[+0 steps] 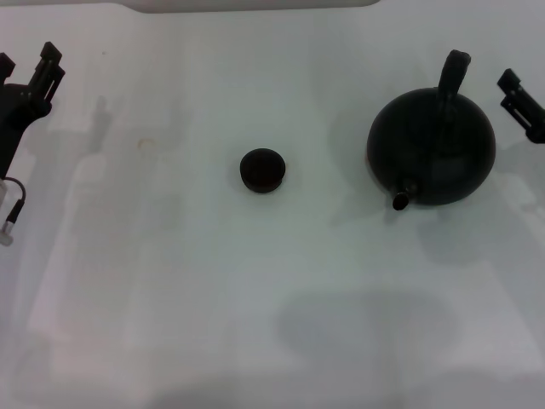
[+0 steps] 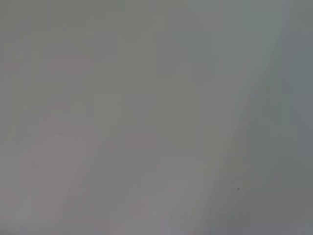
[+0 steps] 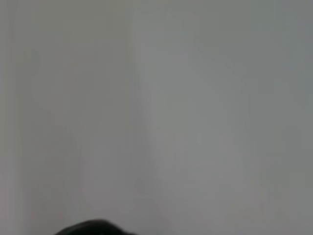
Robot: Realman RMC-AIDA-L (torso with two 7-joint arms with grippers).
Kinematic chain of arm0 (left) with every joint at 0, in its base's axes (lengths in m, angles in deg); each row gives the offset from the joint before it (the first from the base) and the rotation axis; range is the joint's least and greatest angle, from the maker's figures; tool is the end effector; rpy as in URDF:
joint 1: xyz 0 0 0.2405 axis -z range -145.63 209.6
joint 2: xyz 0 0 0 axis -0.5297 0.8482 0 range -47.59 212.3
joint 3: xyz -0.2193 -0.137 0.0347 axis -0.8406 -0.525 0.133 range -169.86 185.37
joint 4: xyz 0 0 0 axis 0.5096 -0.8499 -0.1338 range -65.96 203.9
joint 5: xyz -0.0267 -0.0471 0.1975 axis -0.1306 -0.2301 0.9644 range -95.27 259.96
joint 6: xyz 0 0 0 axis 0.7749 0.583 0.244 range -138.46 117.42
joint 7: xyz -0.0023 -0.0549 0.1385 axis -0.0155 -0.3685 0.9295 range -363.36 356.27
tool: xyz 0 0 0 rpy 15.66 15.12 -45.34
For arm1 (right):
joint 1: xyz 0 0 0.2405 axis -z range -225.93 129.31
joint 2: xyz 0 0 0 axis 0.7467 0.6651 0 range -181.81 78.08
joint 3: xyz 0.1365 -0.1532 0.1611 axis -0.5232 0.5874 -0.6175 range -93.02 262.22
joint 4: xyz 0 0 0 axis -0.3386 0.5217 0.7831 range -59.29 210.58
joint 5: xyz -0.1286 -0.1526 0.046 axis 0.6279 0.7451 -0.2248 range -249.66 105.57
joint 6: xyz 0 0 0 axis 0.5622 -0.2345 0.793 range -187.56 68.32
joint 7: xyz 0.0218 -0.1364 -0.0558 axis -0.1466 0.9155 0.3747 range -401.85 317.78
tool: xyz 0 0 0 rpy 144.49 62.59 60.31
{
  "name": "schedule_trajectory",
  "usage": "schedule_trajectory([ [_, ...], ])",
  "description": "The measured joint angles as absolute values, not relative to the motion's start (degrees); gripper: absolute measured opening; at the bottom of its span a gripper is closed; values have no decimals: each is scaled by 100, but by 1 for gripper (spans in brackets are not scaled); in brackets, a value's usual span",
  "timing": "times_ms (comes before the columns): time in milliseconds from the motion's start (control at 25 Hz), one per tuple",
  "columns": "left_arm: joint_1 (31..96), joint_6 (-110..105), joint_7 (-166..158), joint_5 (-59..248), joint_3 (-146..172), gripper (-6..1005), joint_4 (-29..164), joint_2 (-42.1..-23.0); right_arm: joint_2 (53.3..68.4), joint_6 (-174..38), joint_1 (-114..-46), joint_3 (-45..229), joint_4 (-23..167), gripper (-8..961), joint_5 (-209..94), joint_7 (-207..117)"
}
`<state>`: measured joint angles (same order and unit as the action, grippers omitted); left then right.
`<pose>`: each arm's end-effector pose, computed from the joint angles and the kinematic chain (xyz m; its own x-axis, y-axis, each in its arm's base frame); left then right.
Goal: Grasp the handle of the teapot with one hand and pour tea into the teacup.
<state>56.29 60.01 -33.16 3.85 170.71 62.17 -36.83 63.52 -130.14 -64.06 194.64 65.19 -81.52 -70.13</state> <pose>-0.3381 0.3157 -0.0215 0.4241 0.0424 0.9046 0.8975 -0.1531 -0.4136 0.3570 0.2871 -0.0046 0.6166 -0.0655 -0.7845 -0.7608 -0.3058 -0.5725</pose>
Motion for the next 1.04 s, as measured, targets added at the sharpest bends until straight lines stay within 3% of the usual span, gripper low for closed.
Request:
schedule_trajectory([
  [200, 5623, 6005, -3262, 386, 17071, 774, 6211, -3683, 6365, -13143, -6379, 19207, 6519, 858, -8161, -6713],
  [1040, 5614, 6030, -2361, 386, 17071, 774, 6193, -3691, 6433, -13667, -6263, 19341, 6478, 844, -8803, -5649],
])
